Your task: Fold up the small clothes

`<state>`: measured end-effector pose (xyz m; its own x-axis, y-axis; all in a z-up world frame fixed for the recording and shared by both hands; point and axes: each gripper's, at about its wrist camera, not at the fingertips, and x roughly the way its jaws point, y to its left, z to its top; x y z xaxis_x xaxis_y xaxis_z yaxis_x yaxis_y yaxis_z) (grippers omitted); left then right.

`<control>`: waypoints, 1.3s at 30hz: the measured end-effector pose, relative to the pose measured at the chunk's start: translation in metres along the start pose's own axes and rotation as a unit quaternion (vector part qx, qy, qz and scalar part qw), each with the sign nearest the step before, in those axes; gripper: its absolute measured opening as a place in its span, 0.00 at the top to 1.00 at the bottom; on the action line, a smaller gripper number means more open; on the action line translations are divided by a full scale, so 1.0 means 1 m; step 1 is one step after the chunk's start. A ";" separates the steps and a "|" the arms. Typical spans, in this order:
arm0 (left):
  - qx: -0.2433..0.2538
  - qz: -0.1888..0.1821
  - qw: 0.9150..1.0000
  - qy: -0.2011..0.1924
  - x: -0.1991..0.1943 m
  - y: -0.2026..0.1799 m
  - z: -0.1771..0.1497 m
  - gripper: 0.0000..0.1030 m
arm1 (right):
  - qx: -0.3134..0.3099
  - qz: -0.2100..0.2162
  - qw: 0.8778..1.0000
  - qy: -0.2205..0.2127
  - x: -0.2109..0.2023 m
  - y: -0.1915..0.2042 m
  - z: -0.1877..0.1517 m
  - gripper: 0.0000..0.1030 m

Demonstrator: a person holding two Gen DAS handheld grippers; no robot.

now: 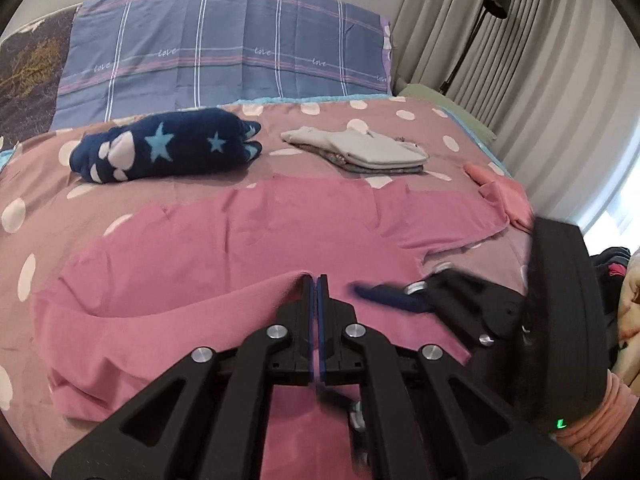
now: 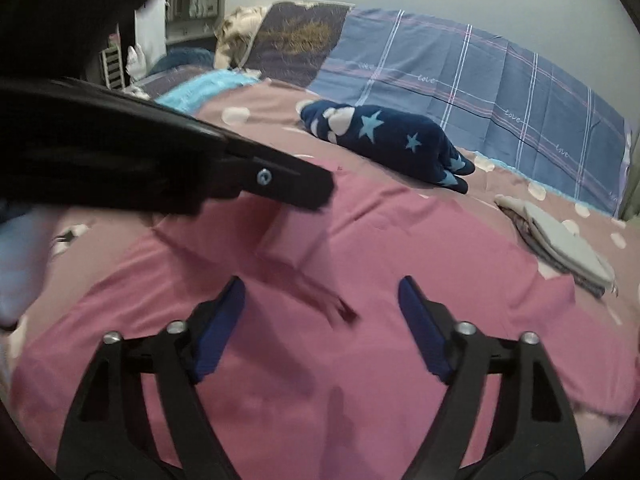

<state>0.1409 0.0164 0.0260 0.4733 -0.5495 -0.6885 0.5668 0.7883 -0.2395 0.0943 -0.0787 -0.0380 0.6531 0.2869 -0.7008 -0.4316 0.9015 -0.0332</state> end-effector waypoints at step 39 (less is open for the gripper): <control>-0.092 0.309 0.946 0.016 -0.003 0.151 -0.113 0.34 | 0.347 -0.054 0.934 0.061 -0.009 -0.215 -0.063 0.70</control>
<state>0.1496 0.1683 -0.0856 0.6535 0.0395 -0.7559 0.0600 0.9928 0.1037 0.1425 -0.2956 -0.0695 0.5762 0.1812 -0.7970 0.1678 0.9281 0.3324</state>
